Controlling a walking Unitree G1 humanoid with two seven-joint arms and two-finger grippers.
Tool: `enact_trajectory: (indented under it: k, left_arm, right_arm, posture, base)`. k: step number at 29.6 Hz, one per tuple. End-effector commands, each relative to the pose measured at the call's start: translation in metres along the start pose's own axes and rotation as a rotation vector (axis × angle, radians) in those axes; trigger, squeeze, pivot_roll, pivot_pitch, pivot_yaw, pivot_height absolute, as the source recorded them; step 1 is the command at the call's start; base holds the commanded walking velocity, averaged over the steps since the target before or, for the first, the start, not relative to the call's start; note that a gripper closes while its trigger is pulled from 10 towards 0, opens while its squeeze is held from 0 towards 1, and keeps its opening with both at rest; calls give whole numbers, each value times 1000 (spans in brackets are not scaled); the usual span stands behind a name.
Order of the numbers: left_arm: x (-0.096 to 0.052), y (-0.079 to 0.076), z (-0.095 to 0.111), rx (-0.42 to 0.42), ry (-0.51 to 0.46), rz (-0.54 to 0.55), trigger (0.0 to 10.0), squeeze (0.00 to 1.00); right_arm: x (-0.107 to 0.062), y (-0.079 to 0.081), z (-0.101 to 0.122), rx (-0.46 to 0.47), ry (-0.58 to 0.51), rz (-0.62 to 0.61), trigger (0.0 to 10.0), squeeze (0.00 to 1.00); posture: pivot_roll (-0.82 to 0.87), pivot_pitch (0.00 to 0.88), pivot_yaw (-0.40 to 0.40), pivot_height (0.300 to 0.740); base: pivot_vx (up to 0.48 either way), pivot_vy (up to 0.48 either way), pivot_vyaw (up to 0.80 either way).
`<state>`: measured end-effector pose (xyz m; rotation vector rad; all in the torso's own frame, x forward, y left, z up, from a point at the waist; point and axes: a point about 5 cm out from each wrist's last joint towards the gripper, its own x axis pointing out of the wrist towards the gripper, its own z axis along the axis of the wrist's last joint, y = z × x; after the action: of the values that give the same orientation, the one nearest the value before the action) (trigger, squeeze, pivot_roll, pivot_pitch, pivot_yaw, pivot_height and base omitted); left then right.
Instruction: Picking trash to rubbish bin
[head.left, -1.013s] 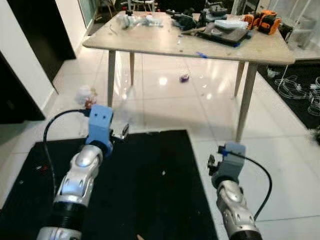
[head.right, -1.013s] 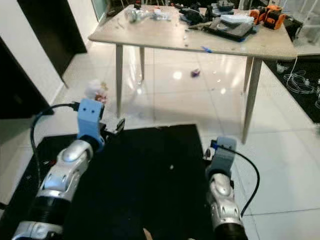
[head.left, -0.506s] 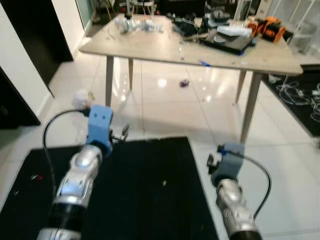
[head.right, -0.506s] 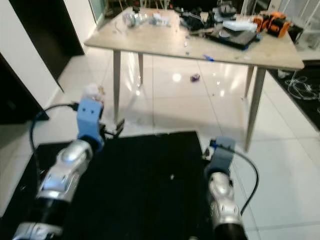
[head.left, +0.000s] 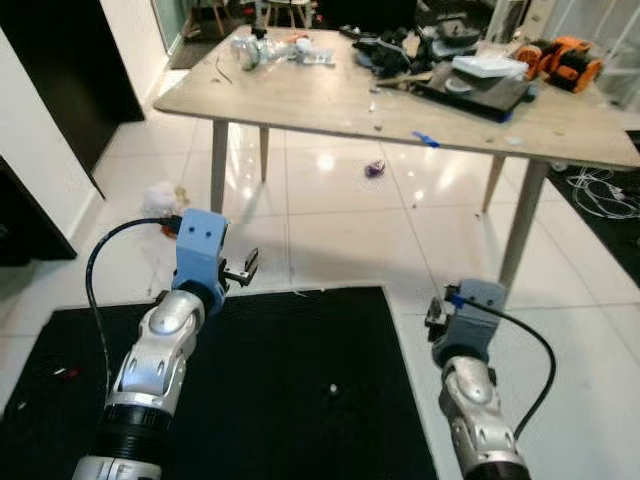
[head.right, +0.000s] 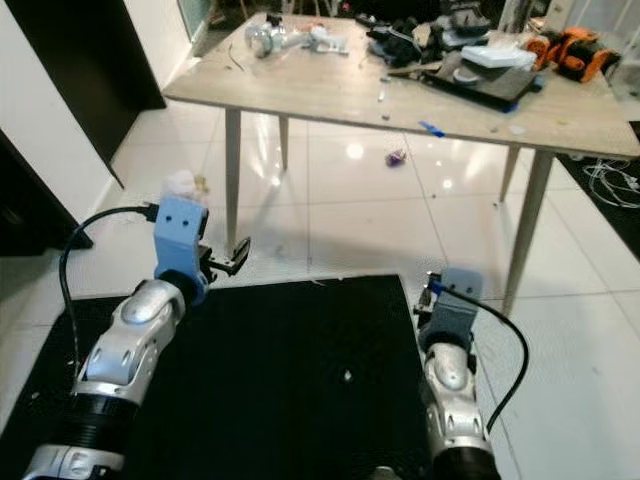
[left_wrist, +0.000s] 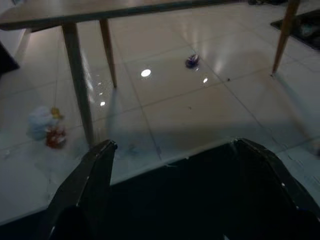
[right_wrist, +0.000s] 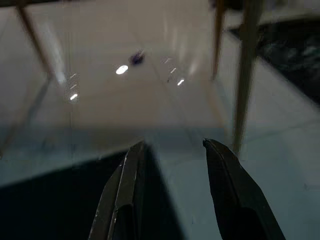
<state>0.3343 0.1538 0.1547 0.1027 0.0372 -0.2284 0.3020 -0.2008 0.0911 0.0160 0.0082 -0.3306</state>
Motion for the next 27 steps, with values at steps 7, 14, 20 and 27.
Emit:
enact_trajectory:
  k: [7, 14, 20, 27]
  left_arm:
    - [-1, 1, -2, 6, 13, 2, 10000, 0]
    - [1, 0, 7, 11, -12, -6, 10000, 0]
    - [3, -1, 14, 11, -27, -9, 10000, 0]
    - [4, 0, 19, 13, -40, -8, 10000, 0]
  right_arm:
    - [3, -6, 18, 13, -84, -31, 10000, 0]
    - [5, -9, 31, 31, -132, -26, 10000, 0]
    - [12, -15, 46, 12, -191, -20, 10000, 0]
    - [17, -18, 56, -2, -216, -2, 10000, 0]
  posture:
    - [1, 133, 64, 740]
    - [-1, 133, 65, 740]
    - [-2, 130, 65, 740]
    - [-3, 127, 63, 740]
  base:
    - [379, 0, 0]
    - [380, 0, -686]
    - [379, 0, -94]
    - [379, 0, 0]
